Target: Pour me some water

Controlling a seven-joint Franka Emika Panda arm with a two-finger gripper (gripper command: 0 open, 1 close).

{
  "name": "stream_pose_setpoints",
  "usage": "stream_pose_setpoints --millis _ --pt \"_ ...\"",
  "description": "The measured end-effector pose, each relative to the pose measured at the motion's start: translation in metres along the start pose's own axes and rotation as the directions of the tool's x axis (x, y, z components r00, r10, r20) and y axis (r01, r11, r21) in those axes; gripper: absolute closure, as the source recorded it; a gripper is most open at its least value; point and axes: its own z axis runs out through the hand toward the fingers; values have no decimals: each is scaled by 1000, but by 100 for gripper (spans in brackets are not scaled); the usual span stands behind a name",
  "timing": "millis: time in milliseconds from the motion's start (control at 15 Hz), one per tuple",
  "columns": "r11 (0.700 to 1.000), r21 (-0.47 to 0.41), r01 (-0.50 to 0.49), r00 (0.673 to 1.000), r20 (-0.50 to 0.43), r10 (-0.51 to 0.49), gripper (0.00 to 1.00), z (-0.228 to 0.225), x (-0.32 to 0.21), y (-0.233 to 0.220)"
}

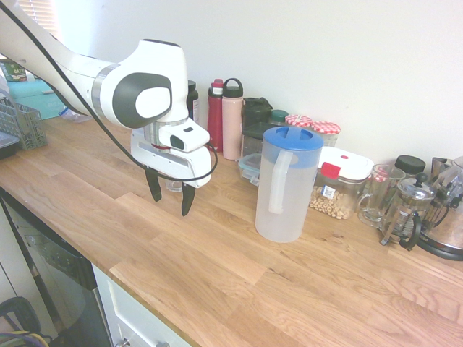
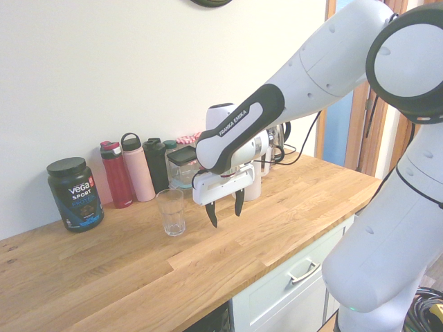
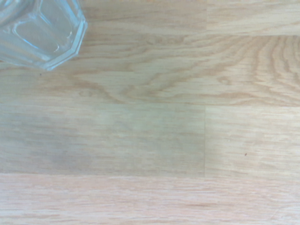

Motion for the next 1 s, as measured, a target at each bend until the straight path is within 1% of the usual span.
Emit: stream_pose_setpoints --millis 200,333,467,533,600,800,933,1000 --pt "1000 -6 6 1000 5 -6 0 -2 3 1" --pt "1000 -12 22 1000 0 -22 0 -27 15 1" --pt "998 -10 65 998 -20 -65 0 -76 33 9" --pt "995 -7 104 994 -21 -104 0 -103 40 16" --pt "990 -2 138 990 -24 -138 0 -134 47 25" --pt "982 -12 189 979 -72 -189 0 -213 72 62" --pt "982 -24 190 976 -104 -191 0 -247 94 90" --pt "982 -24 188 975 -112 -189 0 -255 107 105"
